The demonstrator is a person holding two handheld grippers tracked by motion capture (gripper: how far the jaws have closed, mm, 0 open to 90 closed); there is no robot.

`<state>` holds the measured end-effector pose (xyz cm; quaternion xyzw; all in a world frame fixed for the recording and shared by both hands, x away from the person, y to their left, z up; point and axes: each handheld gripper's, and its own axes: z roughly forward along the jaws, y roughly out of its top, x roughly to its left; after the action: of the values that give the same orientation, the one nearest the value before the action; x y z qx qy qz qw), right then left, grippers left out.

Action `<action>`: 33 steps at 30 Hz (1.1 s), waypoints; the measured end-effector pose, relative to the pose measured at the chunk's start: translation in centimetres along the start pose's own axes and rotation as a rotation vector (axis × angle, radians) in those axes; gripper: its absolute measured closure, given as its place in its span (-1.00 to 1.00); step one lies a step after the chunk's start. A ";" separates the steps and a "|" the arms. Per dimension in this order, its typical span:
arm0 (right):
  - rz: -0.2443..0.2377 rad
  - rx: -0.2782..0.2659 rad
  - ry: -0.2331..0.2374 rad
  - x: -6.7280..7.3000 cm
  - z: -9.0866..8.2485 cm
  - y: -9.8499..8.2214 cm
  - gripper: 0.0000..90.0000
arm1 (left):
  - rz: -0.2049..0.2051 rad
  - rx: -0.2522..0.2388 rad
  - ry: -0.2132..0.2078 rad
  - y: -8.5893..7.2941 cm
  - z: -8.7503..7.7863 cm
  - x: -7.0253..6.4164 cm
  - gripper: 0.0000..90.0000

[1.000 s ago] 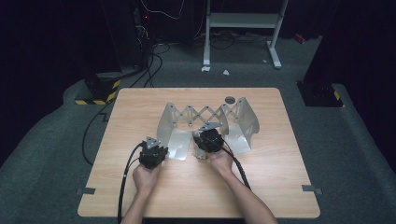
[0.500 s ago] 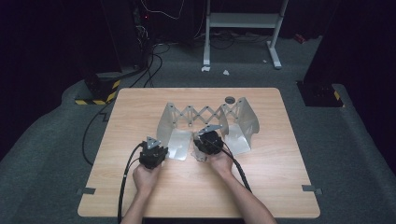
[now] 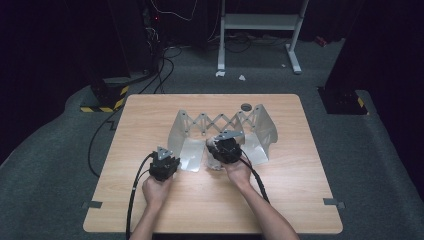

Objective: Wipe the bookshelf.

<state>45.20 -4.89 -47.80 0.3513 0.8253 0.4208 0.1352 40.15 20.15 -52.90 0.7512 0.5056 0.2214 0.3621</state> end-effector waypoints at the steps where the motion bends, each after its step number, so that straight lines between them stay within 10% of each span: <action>1: 0.004 -0.005 0.007 -0.1 -0.2 0.1 0.78 | -0.001 0.001 0.000 0.0 0.0 0.0 0.79; 19: -0.042 -0.119 0.026 0.8 -5.0 3.7 0.77 | -0.014 0.001 -0.012 0.0 0.0 0.1 0.79; 33: -0.041 -0.008 0.021 1.1 -1.6 0.2 0.77 | -0.017 0.002 -0.016 0.0 0.0 0.2 0.79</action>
<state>43.72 -5.03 -46.58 0.3294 0.8320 0.4251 0.1366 40.18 20.35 -52.91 0.7490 0.5091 0.2120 0.3673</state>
